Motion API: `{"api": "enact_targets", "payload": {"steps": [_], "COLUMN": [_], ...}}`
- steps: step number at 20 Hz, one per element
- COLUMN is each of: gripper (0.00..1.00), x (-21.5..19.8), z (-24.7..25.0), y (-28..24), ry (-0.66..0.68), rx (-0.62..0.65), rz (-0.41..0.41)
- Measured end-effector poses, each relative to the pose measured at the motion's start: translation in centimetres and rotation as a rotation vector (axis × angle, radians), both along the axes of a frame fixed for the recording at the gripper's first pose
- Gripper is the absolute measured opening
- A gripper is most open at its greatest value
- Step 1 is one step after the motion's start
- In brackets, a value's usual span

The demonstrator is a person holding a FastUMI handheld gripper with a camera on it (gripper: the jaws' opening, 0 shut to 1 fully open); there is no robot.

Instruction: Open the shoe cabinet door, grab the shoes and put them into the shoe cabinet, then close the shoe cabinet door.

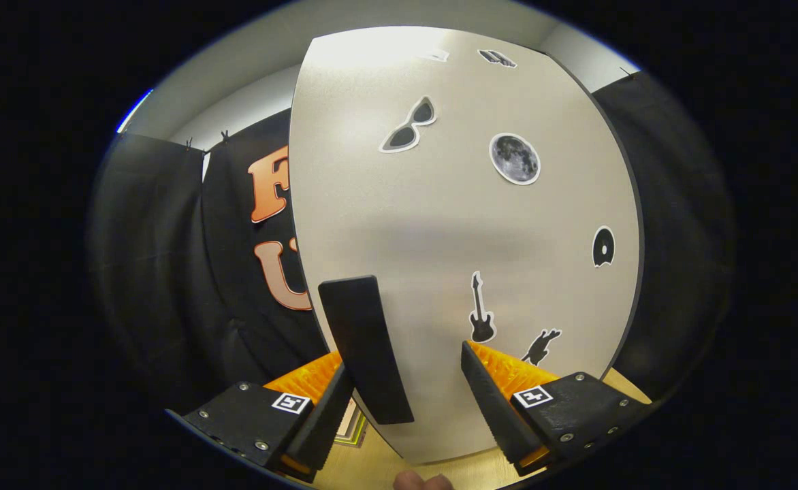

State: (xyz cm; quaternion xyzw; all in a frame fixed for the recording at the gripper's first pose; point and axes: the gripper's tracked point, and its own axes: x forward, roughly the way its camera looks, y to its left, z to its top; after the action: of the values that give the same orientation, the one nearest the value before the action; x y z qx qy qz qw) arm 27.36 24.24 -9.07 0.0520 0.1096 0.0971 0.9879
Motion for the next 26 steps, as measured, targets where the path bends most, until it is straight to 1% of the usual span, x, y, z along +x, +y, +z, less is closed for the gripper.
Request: {"api": "enact_targets", "payload": {"steps": [8,15,21,22,26], "gripper": [0.93,0.94,0.94,0.94,0.94], "x": [1.1,0.7,-2.3,-3.7,-6.0], "z": [0.2,0.0,1.0,1.1,3.4], "y": [0.3,0.3,-0.4,-1.0,-4.2], "ry": [-0.019,-0.005,-0.017,-0.026,-0.064], "rx": [-0.057,-0.043,-0.024,-0.021,-0.026], "rz": [-0.043,-0.058,-0.020,-0.018,-0.024]}}
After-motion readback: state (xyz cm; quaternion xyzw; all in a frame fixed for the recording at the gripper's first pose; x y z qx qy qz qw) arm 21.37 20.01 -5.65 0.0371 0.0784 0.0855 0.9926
